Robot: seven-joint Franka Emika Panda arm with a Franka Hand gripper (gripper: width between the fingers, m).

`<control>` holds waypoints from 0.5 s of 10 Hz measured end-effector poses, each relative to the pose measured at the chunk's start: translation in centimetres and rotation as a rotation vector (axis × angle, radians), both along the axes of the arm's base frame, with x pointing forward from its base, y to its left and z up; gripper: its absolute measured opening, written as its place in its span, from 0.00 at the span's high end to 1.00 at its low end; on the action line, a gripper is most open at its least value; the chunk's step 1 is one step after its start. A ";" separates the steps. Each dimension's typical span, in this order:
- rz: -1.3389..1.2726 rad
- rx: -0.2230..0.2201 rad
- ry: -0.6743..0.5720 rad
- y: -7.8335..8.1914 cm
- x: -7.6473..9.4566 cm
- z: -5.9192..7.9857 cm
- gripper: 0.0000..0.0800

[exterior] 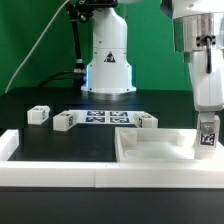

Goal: Assemble one leg

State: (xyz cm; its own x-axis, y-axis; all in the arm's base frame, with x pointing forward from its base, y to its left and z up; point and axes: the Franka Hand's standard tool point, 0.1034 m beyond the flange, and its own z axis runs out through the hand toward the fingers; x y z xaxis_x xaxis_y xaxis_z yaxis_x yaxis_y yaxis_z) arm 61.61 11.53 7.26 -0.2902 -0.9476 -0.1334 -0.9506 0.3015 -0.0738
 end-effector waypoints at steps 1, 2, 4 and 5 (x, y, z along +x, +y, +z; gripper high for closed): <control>-0.054 -0.001 0.003 -0.5 0.1 0.0 0.64; -0.079 -0.001 0.003 -0.9 0.2 0.0 0.64; -0.100 -0.002 0.004 -1.1 0.2 0.0 0.62; -0.091 -0.002 0.004 -1.0 0.2 0.0 0.62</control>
Offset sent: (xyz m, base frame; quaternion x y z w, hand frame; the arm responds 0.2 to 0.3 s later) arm 0.0000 0.0000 0.0000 0.0000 0.0000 0.2377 0.9713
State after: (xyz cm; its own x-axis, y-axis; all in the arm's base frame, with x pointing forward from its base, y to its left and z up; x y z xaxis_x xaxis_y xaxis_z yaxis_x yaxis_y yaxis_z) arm 61.81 10.54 7.25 -0.3760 -0.9175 -0.1299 -0.9194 0.3868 -0.0711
